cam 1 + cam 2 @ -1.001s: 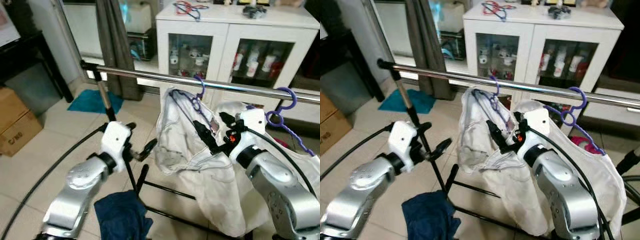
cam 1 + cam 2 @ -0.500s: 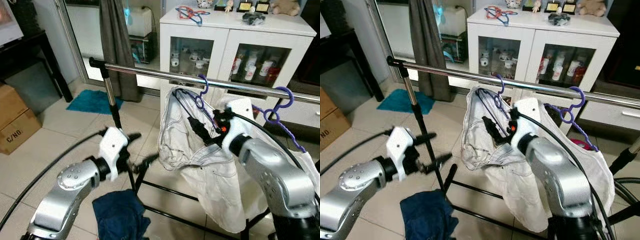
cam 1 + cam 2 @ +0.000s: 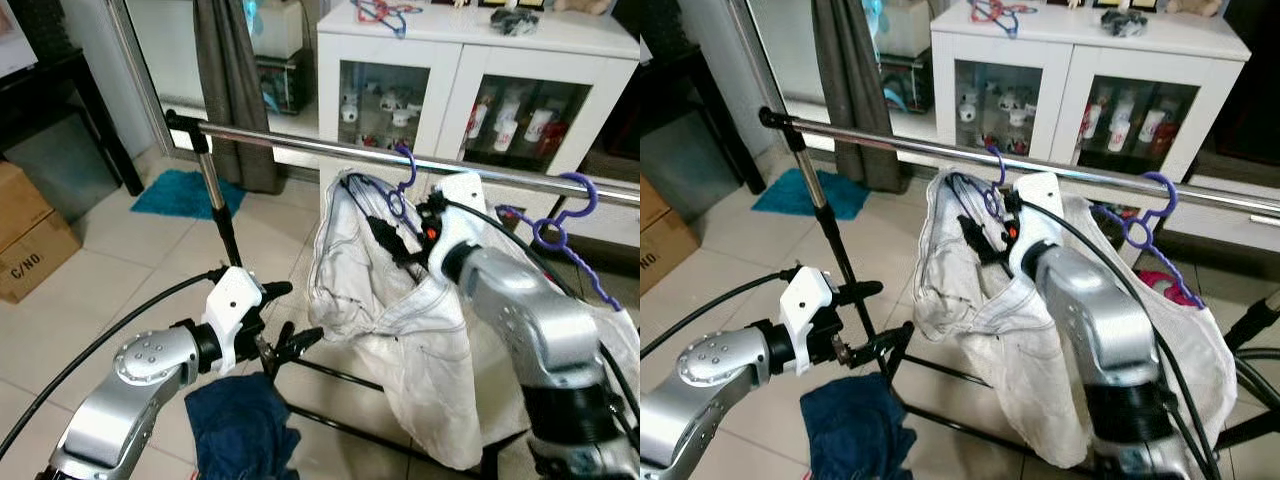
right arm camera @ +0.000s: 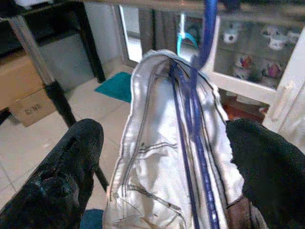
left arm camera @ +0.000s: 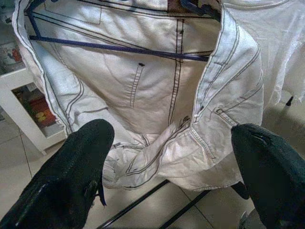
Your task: Hang hanger
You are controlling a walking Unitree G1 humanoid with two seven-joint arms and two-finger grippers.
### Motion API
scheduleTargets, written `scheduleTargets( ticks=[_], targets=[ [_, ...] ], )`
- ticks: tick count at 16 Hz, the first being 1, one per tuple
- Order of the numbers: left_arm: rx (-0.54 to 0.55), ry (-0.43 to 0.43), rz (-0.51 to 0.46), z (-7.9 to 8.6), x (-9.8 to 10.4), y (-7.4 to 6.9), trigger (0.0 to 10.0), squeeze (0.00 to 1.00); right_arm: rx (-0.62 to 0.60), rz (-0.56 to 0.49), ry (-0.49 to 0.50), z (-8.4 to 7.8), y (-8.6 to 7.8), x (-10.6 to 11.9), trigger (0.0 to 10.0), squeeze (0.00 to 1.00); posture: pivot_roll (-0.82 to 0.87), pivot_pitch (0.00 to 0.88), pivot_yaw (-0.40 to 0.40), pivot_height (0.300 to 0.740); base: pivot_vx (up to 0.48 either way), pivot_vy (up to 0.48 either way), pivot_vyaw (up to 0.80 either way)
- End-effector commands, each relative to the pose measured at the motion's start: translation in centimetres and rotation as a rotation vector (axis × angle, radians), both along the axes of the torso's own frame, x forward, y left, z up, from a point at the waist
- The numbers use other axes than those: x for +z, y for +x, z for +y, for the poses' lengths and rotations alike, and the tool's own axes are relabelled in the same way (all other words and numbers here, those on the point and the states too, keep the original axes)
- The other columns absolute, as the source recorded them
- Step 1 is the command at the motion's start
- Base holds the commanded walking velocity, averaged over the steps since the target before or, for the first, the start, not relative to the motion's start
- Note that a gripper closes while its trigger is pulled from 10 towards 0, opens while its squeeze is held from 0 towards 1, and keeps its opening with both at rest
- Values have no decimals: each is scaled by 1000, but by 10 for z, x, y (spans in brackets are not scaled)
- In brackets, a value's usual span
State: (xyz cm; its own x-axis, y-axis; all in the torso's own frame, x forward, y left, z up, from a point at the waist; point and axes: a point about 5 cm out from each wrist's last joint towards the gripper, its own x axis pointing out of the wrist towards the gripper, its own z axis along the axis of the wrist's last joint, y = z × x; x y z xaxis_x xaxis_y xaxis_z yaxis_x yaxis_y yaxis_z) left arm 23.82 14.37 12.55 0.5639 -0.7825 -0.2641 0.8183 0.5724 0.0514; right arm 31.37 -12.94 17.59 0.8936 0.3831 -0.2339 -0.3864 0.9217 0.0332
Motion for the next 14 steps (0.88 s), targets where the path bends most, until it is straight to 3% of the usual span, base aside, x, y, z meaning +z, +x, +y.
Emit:
scheduleTargets(
  ticks=[1, 4, 5, 6, 8, 9, 14],
  targets=[
    [-17, 6, -18, -1, 3, 0, 10000, 278, -17, -18, 3, 2, 5, 2, 10000, 0, 61, 0, 39, 740, 0, 0, 0],
    [-14, 7, -24, -1, 3, 1, 10000, 278, -5, -41, 24, 8, 9, 6, 10000, 0, 61, 0, 39, 740, 0, 0, 0],
    [-13, 8, -26, -2, 3, 1, 10000, 278, -8, -44, 23, 9, 12, 5, 8627, 0, 61, 0, 38, 740, 0, 0, 0],
    [-14, 10, -27, -2, 2, 2, 10000, 278, -15, -40, 31, 11, 15, 3, 4235, 0, 62, 0, 39, 740, 0, 0, 0],
    [-17, 12, -30, -2, 2, 2, 10000, 278, -29, -34, 34, 13, 19, -1, 1059, 0, 64, 0, 39, 740, 0, 0, 0],
    [-18, 14, -31, -2, 2, 2, 10000, 275, -39, -23, 32, 14, 21, -3, 78, 0, 66, 0, 38, 740, 0, 0, 0],
    [-18, 21, -36, -1, 2, 3, 10000, 275, -48, 2, 29, 16, 26, -10, 0, 0, 74, 0, 34, 740, 0, 0, 0]
  ],
)
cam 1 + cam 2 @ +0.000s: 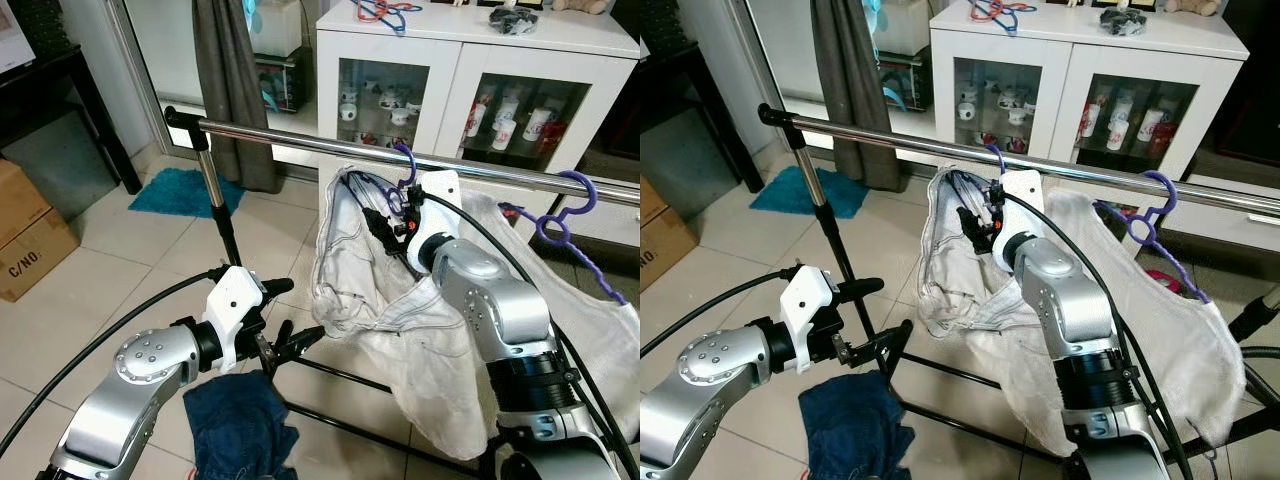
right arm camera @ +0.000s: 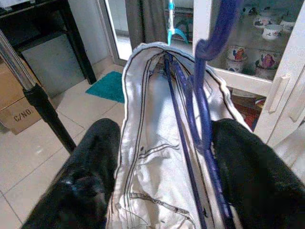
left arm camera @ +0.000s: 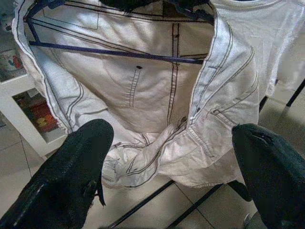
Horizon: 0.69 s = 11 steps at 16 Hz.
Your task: Hang hanger
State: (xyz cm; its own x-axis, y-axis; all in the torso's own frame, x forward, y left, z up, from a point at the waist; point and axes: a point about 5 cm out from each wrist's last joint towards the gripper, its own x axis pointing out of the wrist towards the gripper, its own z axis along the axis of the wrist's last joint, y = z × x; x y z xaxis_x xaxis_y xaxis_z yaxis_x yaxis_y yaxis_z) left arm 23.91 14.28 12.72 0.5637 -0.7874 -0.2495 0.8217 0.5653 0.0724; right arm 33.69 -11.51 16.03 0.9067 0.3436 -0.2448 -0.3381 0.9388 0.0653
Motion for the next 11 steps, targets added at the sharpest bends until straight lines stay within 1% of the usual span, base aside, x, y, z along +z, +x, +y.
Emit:
scheduleTargets(
  ticks=[1, 11],
  targets=[
    [-9, 22, -10, 0, 0, 2, 10000, 275, 3, -21, 3, 2, 3, 5, 0, 0, 74, 0, 34, 740, 0, 0, 0],
    [-9, 27, -13, -1, 0, 3, 10000, 275, 5, -38, -20, 1, 4, 7, 0, 0, 76, 0, 33, 740, 0, 0, 0]
  ],
)
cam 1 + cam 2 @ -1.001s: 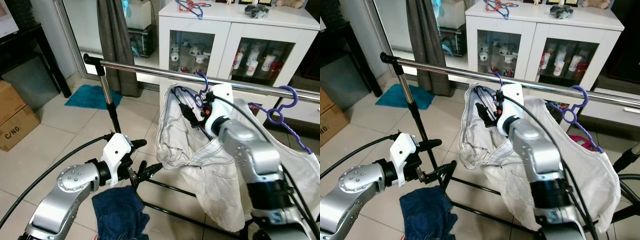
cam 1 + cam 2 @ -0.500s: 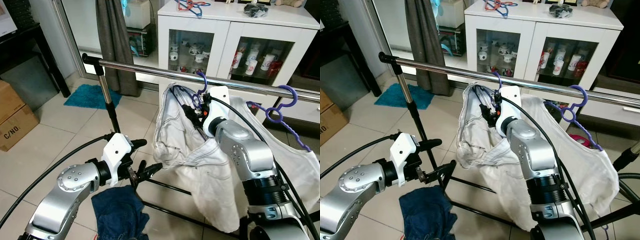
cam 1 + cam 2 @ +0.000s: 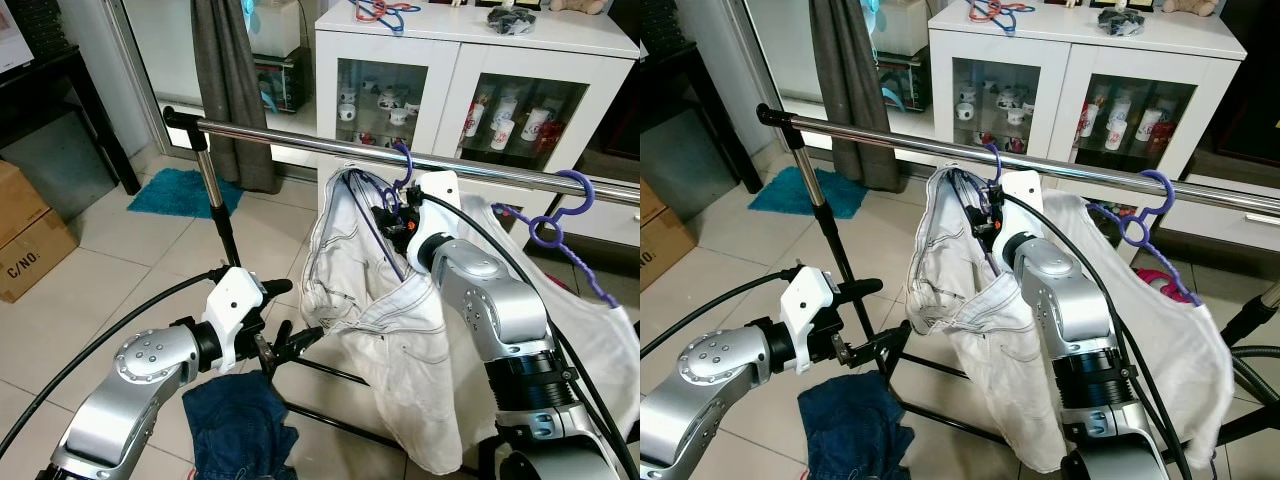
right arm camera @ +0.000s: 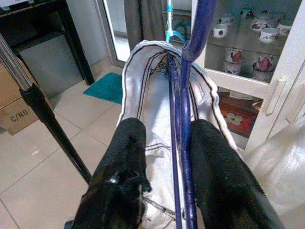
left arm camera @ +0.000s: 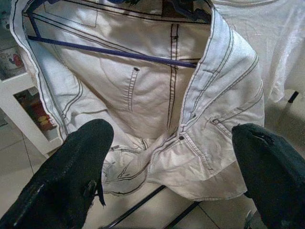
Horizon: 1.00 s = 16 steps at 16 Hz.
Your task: Hang hanger
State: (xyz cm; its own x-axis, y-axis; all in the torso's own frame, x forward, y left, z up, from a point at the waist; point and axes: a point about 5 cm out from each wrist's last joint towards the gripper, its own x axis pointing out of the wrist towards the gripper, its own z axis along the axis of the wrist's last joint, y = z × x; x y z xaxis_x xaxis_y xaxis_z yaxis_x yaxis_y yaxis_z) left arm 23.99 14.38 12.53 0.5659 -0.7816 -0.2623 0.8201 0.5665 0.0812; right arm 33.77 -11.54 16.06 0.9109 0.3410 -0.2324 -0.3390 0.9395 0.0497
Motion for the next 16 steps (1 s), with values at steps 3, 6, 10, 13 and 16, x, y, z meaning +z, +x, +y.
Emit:
scheduleTargets(
  ticks=[3, 6, 10, 13, 16],
  targets=[
    [-13, 15, -14, -2, 1, 2, 10000, 275, 6, -23, -16, 2, 4, 6, 0, 0, 77, 0, 32, 740, 0, 0, 0],
    [-17, 18, -16, -3, 1, 2, 10000, 275, 5, -17, -23, 2, 4, 4, 0, 0, 77, 0, 33, 740, 0, 0, 0],
    [-21, 23, -16, -3, 1, 2, 10000, 275, 0, -10, -29, 1, 4, 2, 0, 0, 77, 0, 38, 740, 0, 0, 0],
    [-22, 27, -16, -3, 1, 1, 10000, 275, 1, -9, -30, 1, 3, 1, 0, 0, 78, 0, 39, 740, 0, 0, 0],
    [-24, 31, -17, -3, 0, 2, 10000, 275, 4, -14, -60, 2, 7, 2, 8392, 0, 76, 0, 42, 740, 0, 0, 0]
  ],
)
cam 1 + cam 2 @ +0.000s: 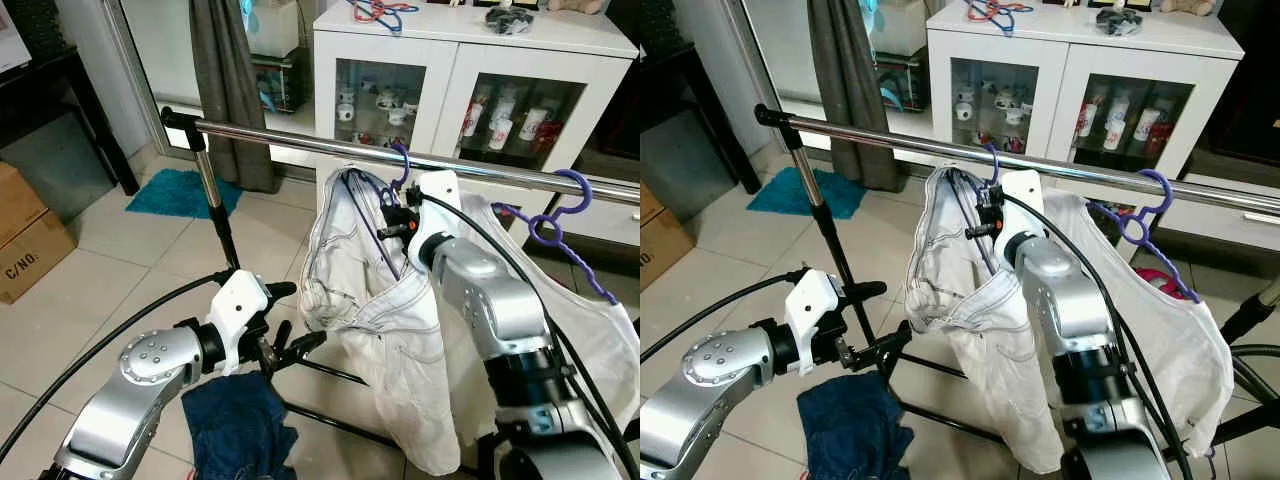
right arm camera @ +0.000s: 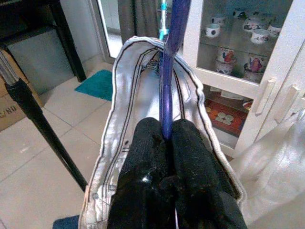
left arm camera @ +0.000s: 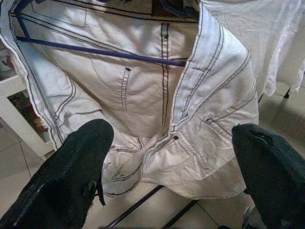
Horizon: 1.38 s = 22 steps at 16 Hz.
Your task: Hang hanger
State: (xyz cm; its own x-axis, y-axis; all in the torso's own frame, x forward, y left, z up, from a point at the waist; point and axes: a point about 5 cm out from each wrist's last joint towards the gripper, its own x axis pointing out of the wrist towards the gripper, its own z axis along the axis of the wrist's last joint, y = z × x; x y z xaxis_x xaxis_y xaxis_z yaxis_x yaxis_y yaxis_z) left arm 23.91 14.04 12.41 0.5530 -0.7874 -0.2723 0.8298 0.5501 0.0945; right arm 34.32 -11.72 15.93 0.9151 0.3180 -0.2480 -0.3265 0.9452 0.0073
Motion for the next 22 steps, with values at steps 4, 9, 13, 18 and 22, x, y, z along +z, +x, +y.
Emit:
scheduleTargets(
  ticks=[4, 9, 13, 18, 22],
  targets=[
    [-10, 19, -12, 0, 2, 3, 10000, 275, 17, 29, -6, 5, 9, 4, 10000, 1000, 75, 0, 42, 740, 0, 0, 0],
    [-6, 18, -11, -1, 1, 2, 10000, 278, 32, 66, -54, 8, 15, 2, 10000, 1000, 74, 0, 31, 740, 0, 0, 0],
    [-6, 19, -10, -1, 0, 1, 10000, 278, 39, 104, -43, 8, 17, -2, 0, 0, 74, 0, 30, 740, 0, 0, 0],
    [-8, 20, -13, -2, 0, 3, 10000, 275, 47, 100, -44, 8, 18, -3, 0, 0, 72, 0, 34, 740, 0, 0, 0],
    [7, 23, -23, -2, 0, 3, 10000, 275, 110, -70, -3, 4, 13, 20, 10000, 0, 78, 0, 20, 740, 0, 0, 0]
  ],
)
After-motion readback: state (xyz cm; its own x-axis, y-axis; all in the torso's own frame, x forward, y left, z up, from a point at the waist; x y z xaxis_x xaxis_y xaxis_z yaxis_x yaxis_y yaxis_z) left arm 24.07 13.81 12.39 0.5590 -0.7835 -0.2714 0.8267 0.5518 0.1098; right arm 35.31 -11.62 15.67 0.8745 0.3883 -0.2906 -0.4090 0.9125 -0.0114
